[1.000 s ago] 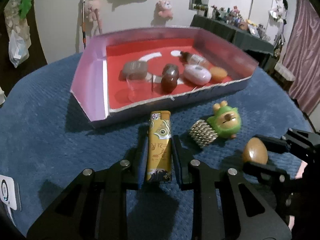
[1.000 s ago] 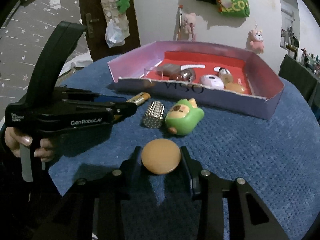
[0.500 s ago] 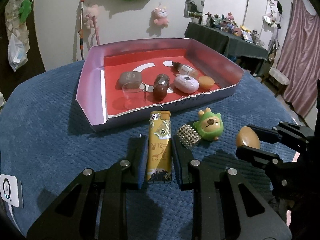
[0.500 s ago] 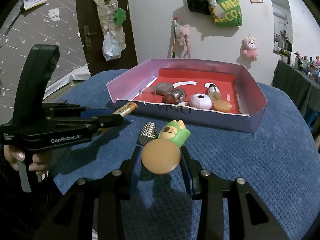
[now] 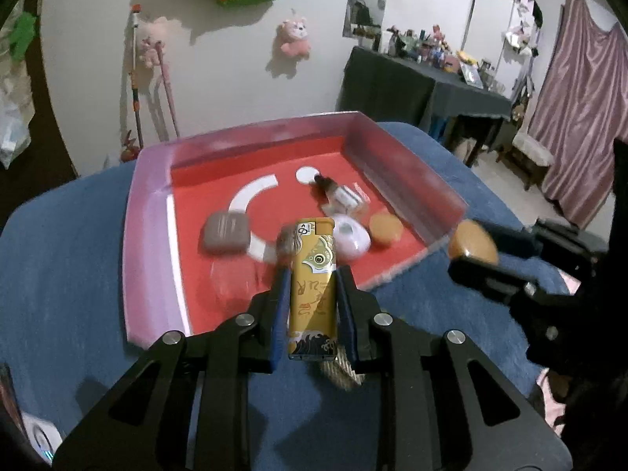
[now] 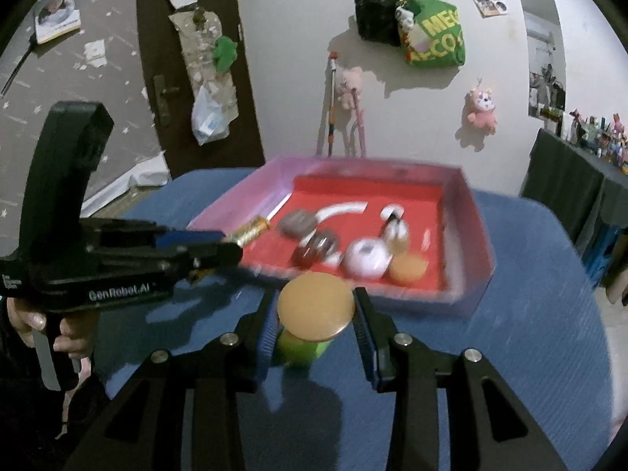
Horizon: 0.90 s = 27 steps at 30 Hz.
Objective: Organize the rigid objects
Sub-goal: 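Carry the lighter into the red box with the left tool while the right tool carries the sponge there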
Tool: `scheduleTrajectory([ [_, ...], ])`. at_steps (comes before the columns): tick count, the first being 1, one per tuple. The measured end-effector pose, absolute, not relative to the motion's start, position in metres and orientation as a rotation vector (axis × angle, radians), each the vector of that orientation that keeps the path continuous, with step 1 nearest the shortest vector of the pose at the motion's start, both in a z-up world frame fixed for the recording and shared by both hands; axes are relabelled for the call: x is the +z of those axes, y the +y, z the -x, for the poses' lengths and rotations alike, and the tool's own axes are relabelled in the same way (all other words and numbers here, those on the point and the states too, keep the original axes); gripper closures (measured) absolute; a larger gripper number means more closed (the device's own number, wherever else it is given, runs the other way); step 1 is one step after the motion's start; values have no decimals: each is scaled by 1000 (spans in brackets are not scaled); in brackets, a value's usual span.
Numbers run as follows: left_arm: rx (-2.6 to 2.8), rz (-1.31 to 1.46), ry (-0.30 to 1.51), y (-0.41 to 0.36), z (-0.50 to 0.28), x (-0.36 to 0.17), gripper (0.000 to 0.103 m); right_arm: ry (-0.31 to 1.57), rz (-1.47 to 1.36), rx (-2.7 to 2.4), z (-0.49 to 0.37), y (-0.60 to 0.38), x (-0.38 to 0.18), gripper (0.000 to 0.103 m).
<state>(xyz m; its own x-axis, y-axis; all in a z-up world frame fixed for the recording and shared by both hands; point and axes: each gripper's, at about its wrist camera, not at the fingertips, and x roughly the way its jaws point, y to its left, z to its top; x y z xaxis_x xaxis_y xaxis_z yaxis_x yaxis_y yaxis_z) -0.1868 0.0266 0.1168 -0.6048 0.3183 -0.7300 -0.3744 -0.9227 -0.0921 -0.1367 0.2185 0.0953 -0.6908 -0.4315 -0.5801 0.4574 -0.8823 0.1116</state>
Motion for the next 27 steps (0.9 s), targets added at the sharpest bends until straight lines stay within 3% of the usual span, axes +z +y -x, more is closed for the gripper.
scheduleTrajectory([
  [7,2438,1289,147,50,265,106,81,118,-957,-2561,219,229,119,63],
  [14,2397,1427,173,61,323,76,81,190,-1184,-2548,297,228,102,63],
  [27,2371,1512,181,66,344,51,81,175,-1543,-2561,362,223,66,63],
])
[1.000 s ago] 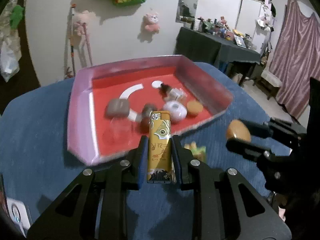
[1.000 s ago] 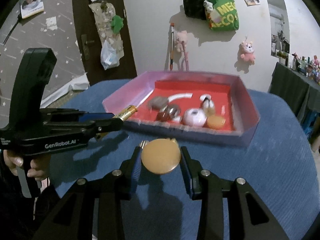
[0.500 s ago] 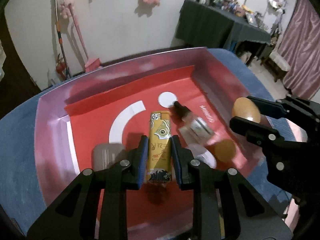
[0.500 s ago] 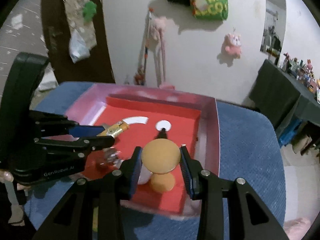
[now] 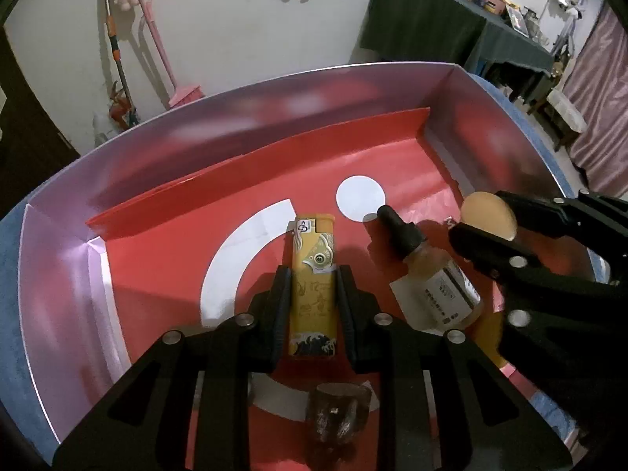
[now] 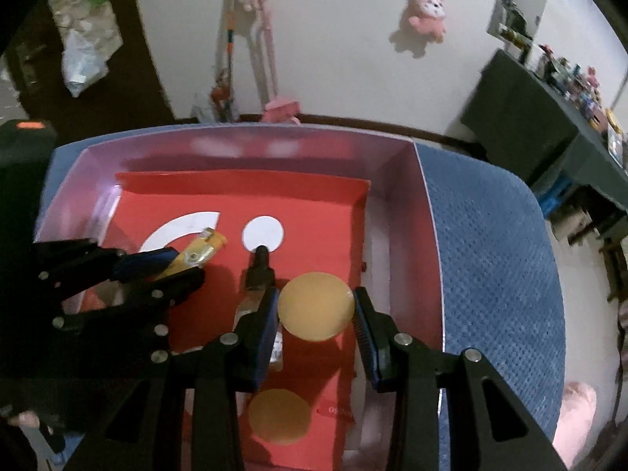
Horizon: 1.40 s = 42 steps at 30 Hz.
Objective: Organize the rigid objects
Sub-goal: 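Carry the lighter into the red box with the left tool while the right tool carries the sponge there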
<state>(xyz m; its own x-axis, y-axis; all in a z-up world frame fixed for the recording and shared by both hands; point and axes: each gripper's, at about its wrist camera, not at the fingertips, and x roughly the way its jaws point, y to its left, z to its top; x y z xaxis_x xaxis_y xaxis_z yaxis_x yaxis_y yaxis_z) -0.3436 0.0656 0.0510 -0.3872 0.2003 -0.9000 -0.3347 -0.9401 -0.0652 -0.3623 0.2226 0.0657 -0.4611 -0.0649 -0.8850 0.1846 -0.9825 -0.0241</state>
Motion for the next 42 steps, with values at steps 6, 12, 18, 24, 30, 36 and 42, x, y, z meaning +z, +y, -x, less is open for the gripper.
scheduleTrajectory([
  [6,2382,1508,197,69,345,53,81,245,-1588,-2635,367,218,56,63],
  [12,2395,1506,198,69,347,53,81,318,-1603,-2650,366,215,51,63],
  [18,2397,1497,219,73,346,53,81,365,-1593,-2653,362,211,46,63],
  [24,2392,1492,208,69,349,51,81,377,-1585,-2648,362,210,44,63],
  [30,2395,1487,217,67,350,51,81,147,-1574,-2602,358,218,54,63],
  [36,2397,1480,227,67,350,51,81,105,-1586,-2611,351,215,57,63],
  [42,2395,1474,228,65,351,50,81,157,-1645,-2621,359,211,49,63],
])
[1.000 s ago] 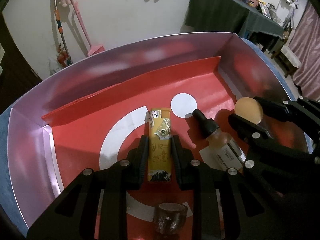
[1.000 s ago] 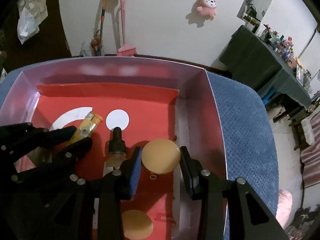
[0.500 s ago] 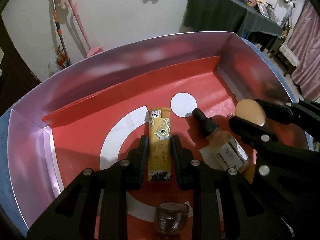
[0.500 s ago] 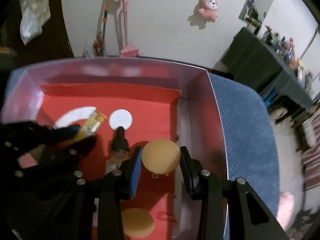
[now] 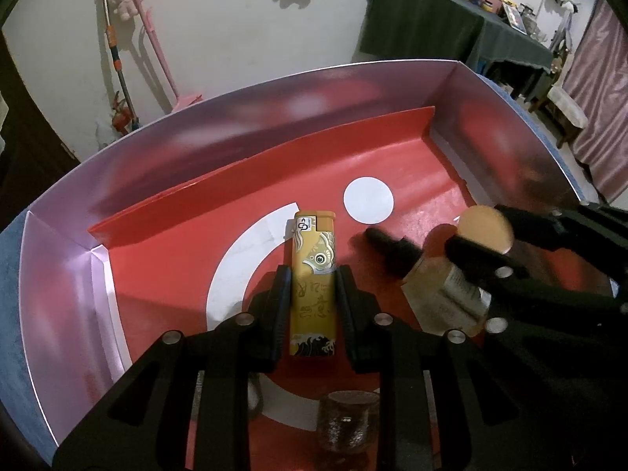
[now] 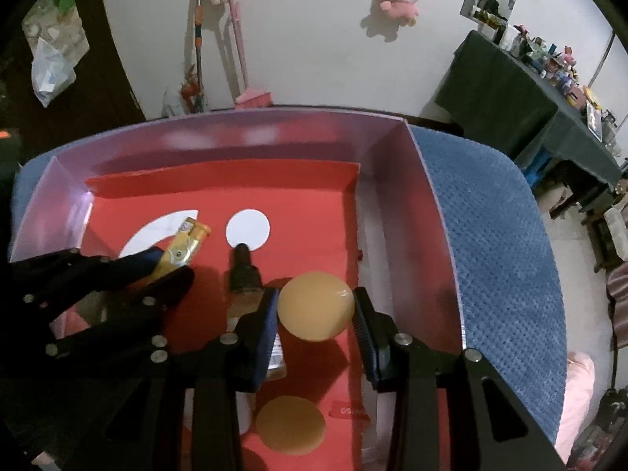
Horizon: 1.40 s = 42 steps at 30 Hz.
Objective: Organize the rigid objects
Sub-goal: 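Carry the lighter into the red box with the left tool while the right tool carries the sponge there, then open both tools to release the lighter and sponge inside the box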
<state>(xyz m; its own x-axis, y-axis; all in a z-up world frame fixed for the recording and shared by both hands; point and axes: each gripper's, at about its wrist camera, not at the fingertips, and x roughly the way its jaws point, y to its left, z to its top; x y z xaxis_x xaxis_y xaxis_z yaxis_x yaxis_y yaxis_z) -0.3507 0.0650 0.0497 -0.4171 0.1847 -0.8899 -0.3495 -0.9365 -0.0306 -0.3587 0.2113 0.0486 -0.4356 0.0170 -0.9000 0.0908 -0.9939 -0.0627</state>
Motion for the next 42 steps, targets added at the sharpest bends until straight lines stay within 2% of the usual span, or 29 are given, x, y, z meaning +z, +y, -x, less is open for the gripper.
scheduleTrajectory([
  [31,2385,1489,179,59,350,49,80,175,-1692,-2609,364,206,36,63],
  [37,2383,1494,160,56,349,49,80,180,-1688,-2613,364,206,35,61],
  [42,2391,1487,111,51,347,53,80,172,-1673,-2614,362,207,39,54],
])
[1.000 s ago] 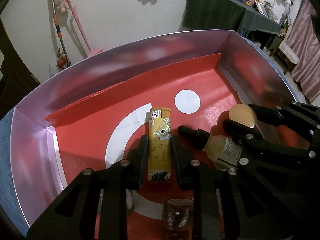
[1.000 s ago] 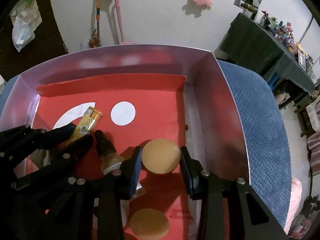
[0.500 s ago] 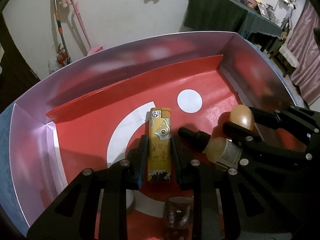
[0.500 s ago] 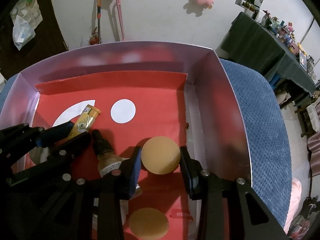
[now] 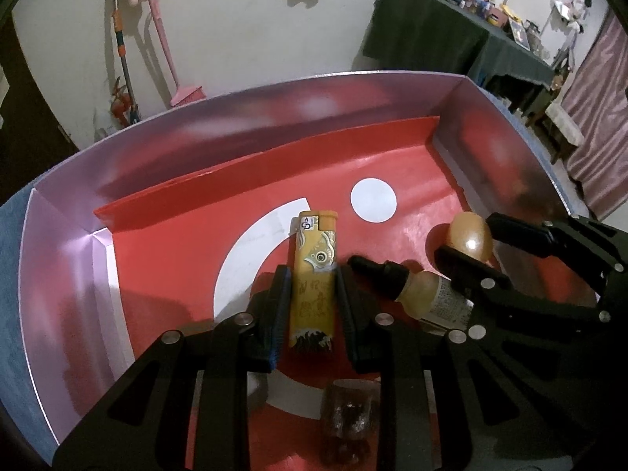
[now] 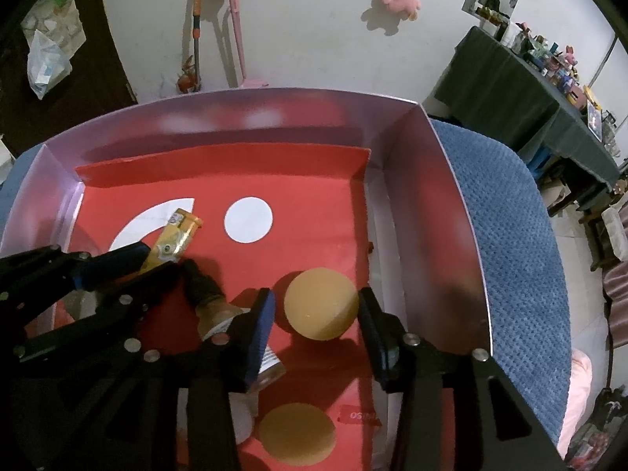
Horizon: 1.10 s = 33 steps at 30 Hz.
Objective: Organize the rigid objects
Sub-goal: 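Open both tools to release the lighter and sponge inside the box, then withdraw both tools up and away from the red box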
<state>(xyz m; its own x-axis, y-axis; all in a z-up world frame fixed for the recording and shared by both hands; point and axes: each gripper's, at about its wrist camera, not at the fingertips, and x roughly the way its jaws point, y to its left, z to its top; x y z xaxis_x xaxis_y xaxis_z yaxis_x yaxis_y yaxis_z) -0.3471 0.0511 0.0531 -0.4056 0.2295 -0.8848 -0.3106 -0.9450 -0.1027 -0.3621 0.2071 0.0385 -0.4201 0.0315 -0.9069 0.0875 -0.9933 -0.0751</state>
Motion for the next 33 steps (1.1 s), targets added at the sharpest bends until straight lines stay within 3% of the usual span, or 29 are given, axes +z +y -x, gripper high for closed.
scheduleTrajectory([
  [4,2414,1473,91,47,343,59,80,188,-1652,-2626,358,206,45,50],
  [7,2430,1456,66,42,337,66,80,215,-1627,-2651,352,206,52,39],
  [13,2480,1417,44,30,324,79,80,230,-1568,-2683,338,207,70,38],
  [15,2495,1391,21,26,318,86,80,247,-1538,-2699,330,209,78,32],
  [20,2566,1286,8,21,296,110,80,242,-1453,-2739,312,216,99,29],
  [26,2666,1125,-12,9,251,142,79,215,-1293,-2792,277,232,132,18],
  [28,2711,1077,-9,6,236,149,69,174,-1227,-2800,257,239,143,15],
  [29,2734,1051,-10,5,228,152,41,158,-1211,-2799,251,241,147,14],
  [30,2753,1013,-19,1,219,155,23,129,-1179,-2800,242,245,151,13],
  [33,2824,884,-35,-6,192,162,23,82,-1106,-2799,216,253,159,13],
])
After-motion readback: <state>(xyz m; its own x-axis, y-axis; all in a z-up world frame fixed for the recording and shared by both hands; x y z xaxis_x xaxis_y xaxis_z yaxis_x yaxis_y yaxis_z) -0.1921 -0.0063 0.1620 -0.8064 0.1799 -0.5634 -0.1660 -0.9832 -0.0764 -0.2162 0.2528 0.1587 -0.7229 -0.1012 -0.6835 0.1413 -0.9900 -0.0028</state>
